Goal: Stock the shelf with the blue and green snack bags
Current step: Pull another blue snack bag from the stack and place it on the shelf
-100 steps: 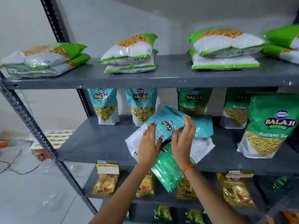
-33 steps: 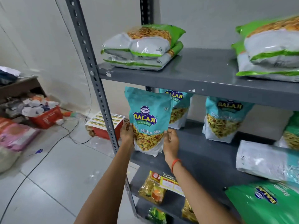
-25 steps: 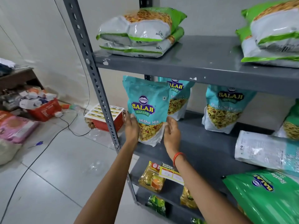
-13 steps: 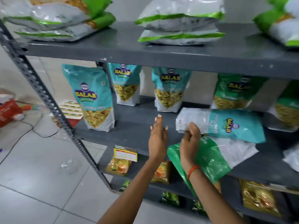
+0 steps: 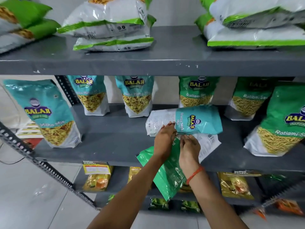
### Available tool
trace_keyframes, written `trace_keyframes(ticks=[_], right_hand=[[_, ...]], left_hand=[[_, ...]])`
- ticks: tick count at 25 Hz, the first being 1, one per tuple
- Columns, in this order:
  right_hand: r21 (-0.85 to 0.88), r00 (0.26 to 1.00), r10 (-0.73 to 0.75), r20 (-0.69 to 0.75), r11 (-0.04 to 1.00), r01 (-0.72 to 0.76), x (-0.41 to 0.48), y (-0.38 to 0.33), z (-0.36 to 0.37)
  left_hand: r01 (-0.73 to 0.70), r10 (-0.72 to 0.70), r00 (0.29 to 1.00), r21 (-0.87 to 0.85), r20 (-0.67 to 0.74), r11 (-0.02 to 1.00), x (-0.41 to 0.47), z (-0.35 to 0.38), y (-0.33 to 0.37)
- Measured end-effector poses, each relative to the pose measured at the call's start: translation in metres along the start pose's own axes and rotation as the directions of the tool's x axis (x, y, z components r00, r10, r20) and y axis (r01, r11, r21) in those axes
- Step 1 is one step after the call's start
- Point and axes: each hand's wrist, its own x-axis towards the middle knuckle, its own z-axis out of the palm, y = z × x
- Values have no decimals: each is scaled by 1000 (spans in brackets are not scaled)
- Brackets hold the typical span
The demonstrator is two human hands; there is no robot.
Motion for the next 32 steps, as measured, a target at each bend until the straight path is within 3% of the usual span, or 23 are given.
trace_keyframes(ticks=[3, 6, 8, 12, 15, 19, 23, 28, 32], right_hand=[[52, 999, -13, 50, 999, 10, 10, 0, 4], [-98, 984, -77, 158, 991, 93, 26, -5, 17], [-176, 971, -34, 237, 981, 78, 37, -9, 29], [-230, 874, 33, 485, 969, 91, 33, -10, 39], [-247, 838, 10, 546, 957, 149, 20, -9, 38], [-271, 800, -37, 598, 931, 246, -19, -28, 34], [-326, 778, -35, 627, 896, 303, -57, -50, 24], [-334, 756, -9, 655, 893, 300, -78, -63, 16], [-279, 751, -51, 659, 910, 307, -76, -42, 33]], left_hand=[[135, -143, 986, -100, -86, 986, 4, -12, -7], [76, -118, 969, -191, -219, 979, 15, -49, -15], [39, -101, 961, -232, -259, 972, 31, -74, -13], [139, -246, 935, -374, -257, 917, 48, -113, -25], [233, -415, 880, -548, -233, 803, 31, -143, -36], [417, -625, 779, -699, -55, 581, -14, -177, -31], [423, -609, 793, -742, 26, 520, -55, -208, -14], [383, -521, 851, -759, 69, 526, -79, -226, -6], [379, -572, 820, -761, 13, 526, -77, -227, -27]])
